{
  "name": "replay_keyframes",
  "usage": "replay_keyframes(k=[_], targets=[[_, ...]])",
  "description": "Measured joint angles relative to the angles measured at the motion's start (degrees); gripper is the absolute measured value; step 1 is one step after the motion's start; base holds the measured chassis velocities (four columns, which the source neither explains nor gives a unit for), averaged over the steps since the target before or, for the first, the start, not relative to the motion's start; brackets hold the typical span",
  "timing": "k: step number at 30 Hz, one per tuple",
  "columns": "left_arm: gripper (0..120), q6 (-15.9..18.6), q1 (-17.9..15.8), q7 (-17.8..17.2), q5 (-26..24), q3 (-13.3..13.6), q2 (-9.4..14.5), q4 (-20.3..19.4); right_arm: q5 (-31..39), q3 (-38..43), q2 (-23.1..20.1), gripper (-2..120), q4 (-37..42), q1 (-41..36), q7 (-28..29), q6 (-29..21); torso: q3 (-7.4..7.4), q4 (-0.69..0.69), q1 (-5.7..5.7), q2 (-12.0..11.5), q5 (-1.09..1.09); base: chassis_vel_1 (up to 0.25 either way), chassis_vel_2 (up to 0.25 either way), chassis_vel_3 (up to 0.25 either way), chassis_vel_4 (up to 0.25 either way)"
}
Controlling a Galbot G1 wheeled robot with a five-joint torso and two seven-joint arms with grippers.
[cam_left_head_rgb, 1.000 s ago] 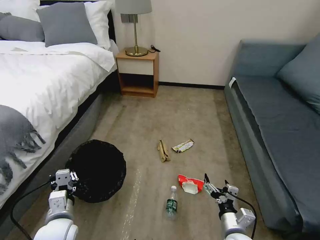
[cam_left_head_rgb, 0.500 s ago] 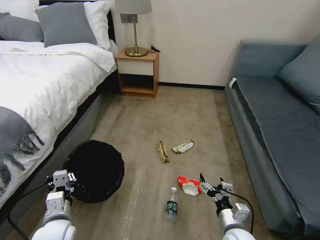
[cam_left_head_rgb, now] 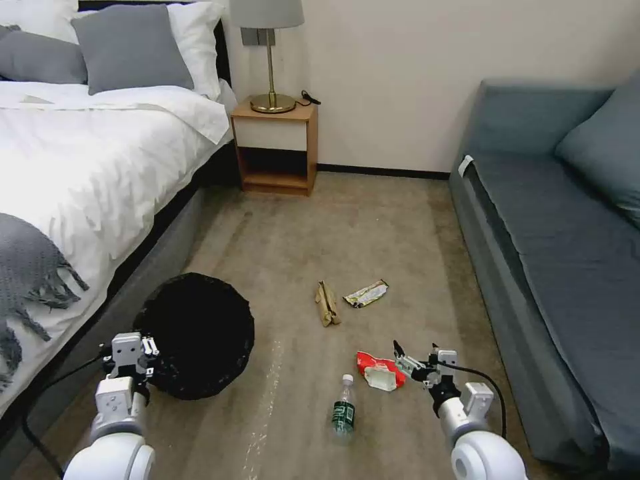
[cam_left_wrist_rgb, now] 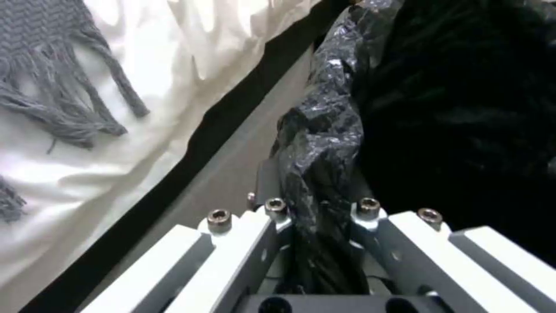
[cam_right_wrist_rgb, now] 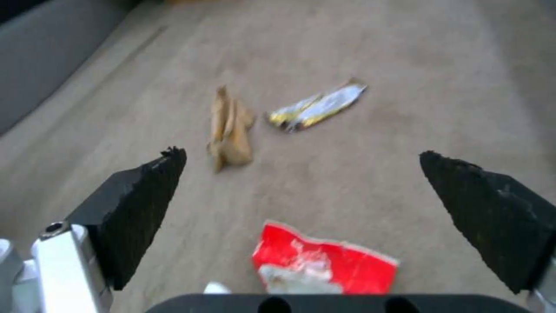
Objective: Pick up the trash bin, then pick up the garbage on the floor and place it into the trash bin.
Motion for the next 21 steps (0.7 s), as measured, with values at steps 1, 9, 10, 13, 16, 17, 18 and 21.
replay_keyframes(k=[1, 9, 10, 13, 16, 17, 18, 21], targets=[[4, 0.0, 0.0, 0.0, 0.0, 0.0, 0.0, 0.0, 0.0, 0.0, 0.0, 100, 0.0, 0.0, 0.0, 0.0, 0.0, 0.0, 0.0, 0.0, 0.0, 0.0, 0.0, 0.0, 0.0], [4, 1.09, -1.65, 0.18, 1.73, 0.76, 0.06, 0.37, 2.97, -5.39, -5.9, 100, -3.58, 4.92, -1.13, -6.54, 0.0, -0.01, 0.0, 0.0, -0.02, 0.0, 0.0, 0.0, 0.0], [4, 1.19, -1.62, 0.18, 1.93, 0.67, -0.03, 0.43, 3.41, -6.37, -6.51, 100, -4.3, 5.71, -1.4, -7.39, 0.0, -0.02, 0.0, 0.0, -0.02, 0.0, 0.0, 0.0, 0.0], [4, 1.25, -1.39, 0.16, 2.48, -0.12, -0.49, 0.3, 4.29, -8.38, -7.08, 100, -5.69, 6.91, -1.79, -8.53, 0.0, 0.0, 0.0, 0.0, -0.01, 0.0, 0.0, 0.0, 0.0], [4, 1.28, -1.08, 0.14, 2.76, -0.94, -0.8, 0.07, 4.66, -10.38, -7.45, 100, -7.23, 8.06, -2.37, -9.45, 0.0, 0.01, 0.0, 0.01, -0.02, 0.0, 0.0, 0.0, 0.0], [4, 1.28, -0.94, 0.13, 2.82, -1.24, -0.86, 0.08, 4.58, -11.43, -7.49, 100, -8.13, 8.57, -2.61, -9.61, 0.0, 0.01, 0.0, 0.01, -0.03, 0.0, 0.0, 0.0, 0.0], [4, 1.28, -0.94, 0.13, 2.82, -1.24, -0.86, 0.08, 4.58, -11.43, -7.49, 100, -8.13, 8.57, -2.61, -9.61, 0.0, 0.01, 0.0, 0.01, -0.03, 0.0, 0.0, 0.0, 0.0], [4, 1.22, -1.05, 0.13, 2.85, -2.46, -0.94, 1.34, 3.65, -15.35, -7.19, 100, -11.79, 10.71, -3.03, -9.7, 0.0, 0.0, 0.0, 0.01, -0.03, 0.0, 0.0, 0.0, 0.0]])
